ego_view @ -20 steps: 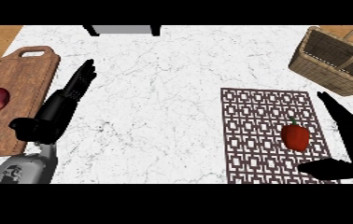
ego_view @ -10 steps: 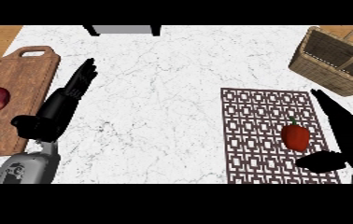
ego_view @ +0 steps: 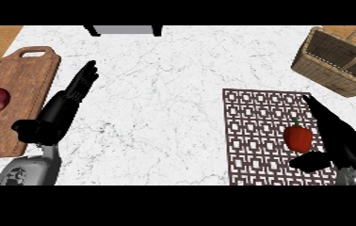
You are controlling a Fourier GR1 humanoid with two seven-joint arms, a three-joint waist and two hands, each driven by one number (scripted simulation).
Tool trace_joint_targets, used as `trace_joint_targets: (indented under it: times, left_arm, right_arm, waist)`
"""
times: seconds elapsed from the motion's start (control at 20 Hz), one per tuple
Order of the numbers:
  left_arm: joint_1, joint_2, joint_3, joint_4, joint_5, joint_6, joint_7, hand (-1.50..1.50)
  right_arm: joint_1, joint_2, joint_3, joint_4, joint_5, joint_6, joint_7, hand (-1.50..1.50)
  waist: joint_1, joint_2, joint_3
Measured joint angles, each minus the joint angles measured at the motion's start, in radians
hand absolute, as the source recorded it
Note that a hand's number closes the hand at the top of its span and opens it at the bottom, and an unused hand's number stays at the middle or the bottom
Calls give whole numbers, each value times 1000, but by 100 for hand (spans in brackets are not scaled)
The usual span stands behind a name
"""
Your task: Pick the bell pepper from the placemat and place it in the basket
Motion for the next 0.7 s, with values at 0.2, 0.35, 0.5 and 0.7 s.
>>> trace_joint_targets:
  times: [0.2,0.35,0.5,0.7]
  left_arm:
    - [-9,-7,21,17,-8,-16,-7,0]
    - [-11,-22,21,24,-27,-18,-12,0]
    - [-33,-26,36,43,-30,-25,-15,0]
    - [-40,-38,36,36,-43,-29,-4,0]
  right_arm:
    - [-37,8,-6,54,27,9,6,-150]
    - [-32,14,-15,66,37,15,4,-150]
    - [-25,18,-27,125,42,-13,-42,-150]
    - [-42,24,-35,175,36,-3,-68,-150]
  waist:
    - [0,0,0]
    - [0,0,0]
    - [-1,0,0]
    - [0,0,-1]
